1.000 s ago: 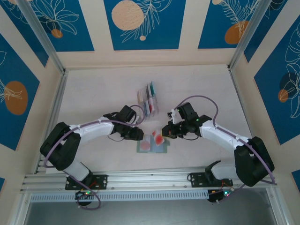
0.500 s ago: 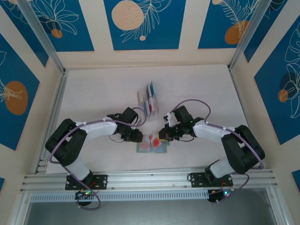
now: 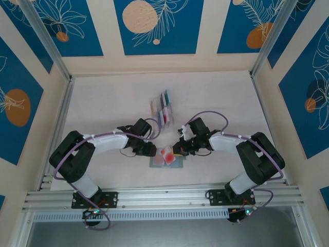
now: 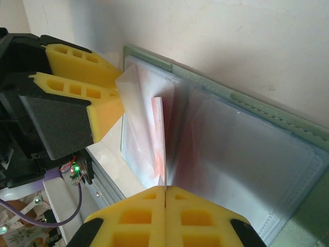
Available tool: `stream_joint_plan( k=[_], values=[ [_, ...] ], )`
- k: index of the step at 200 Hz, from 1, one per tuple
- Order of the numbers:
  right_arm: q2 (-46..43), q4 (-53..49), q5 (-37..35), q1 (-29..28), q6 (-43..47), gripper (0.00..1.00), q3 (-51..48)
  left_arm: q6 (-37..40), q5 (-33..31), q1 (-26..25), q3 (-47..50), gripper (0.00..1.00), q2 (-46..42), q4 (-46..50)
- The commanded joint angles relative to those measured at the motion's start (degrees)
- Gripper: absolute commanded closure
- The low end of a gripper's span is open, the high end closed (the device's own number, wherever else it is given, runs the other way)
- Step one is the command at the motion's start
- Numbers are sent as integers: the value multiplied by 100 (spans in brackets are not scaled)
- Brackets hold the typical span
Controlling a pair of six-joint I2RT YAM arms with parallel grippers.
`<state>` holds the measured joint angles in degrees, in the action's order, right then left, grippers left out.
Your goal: Put the credit cards into the card holder
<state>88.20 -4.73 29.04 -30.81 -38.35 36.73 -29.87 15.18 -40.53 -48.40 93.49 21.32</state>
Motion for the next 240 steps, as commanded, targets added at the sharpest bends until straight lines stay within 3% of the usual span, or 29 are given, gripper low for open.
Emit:
stream_joint_plan(
  k=[1,123,240],
  values=[
    [178,37,151,-57,91,100,25,-61,-41,-188,226,66,190,81],
    [409,689,-435,-346,-418,100,-69,-264,37,-308,391,66,94,-23],
    [-348,715,-2384,-1338,-1654,100,-525,-735,122,-509,690,68,-157,-252]
  ],
)
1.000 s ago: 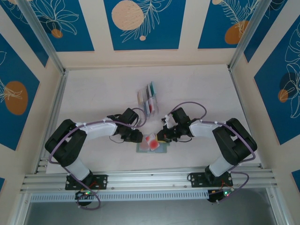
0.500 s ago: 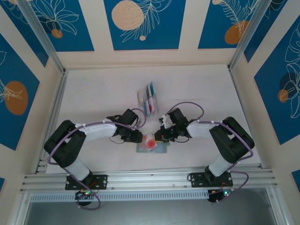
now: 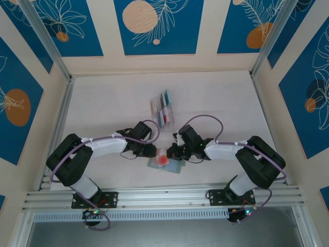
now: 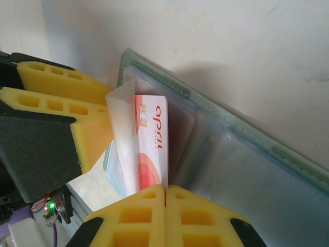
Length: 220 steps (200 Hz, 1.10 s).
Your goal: Put the credit cards into the card holder
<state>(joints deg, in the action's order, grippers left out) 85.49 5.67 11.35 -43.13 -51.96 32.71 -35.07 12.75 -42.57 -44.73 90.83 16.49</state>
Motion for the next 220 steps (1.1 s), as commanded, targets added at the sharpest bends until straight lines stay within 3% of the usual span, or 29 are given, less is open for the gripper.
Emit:
stream_joint_plan(
  k=[1,59,138,220],
  values=[
    [-77,-328,-616,-106,-294,100,-119,-217,366,-305,328,68,102,227],
    [125,-365,-709,-117,-393,100,-106,-378,481,-334,576,67,-471,266],
    [573,-299,-721,-158,-448,100,129,-736,613,-522,921,69,-425,-187],
    [-142,-951,-1076,-468,-684,100,152,-1034,497,-692,968,71,-163,-415]
  ],
)
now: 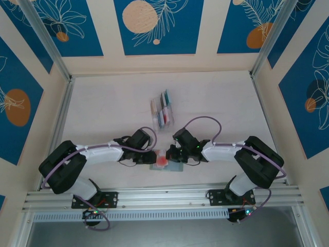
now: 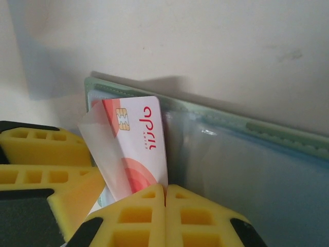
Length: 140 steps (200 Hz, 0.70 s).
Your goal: Put the credit cards into the card holder
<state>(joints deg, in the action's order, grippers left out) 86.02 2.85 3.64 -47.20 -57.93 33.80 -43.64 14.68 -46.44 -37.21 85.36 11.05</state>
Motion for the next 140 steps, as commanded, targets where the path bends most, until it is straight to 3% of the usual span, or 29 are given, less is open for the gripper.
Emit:
stream_joint_plan(
  k=[1,140],
  values=[
    [-197,-679,-308,-61,-83,100,45,-179,306,-305,220,71,384,123],
    [99,-514,-598,-507,-551,100,184,-405,290,-470,268,72,473,-115]
  ],
)
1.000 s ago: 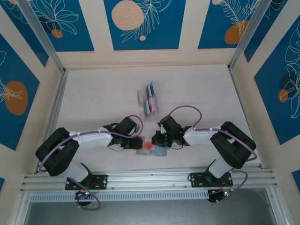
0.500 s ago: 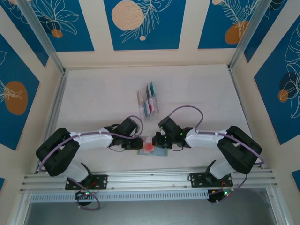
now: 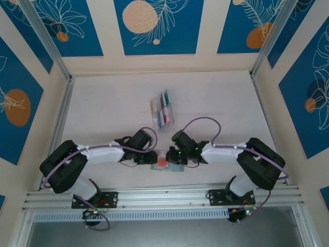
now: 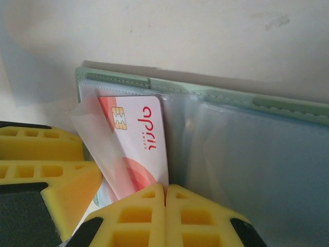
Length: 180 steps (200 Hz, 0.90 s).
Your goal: Put the credit cards into the card holder
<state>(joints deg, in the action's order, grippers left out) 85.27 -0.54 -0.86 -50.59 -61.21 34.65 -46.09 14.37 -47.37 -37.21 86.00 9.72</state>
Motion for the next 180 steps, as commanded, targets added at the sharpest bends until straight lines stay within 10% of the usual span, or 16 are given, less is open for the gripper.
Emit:
stream_joint_plan(
  k=[1,180],
  values=[
    [174,-175,-150,-174,-228,100,101,-158,321,-382,272,72,414,20],
    [48,78,158,-249,-157,100,211,-774,401,-545,463,69,140,-391]
  ],
)
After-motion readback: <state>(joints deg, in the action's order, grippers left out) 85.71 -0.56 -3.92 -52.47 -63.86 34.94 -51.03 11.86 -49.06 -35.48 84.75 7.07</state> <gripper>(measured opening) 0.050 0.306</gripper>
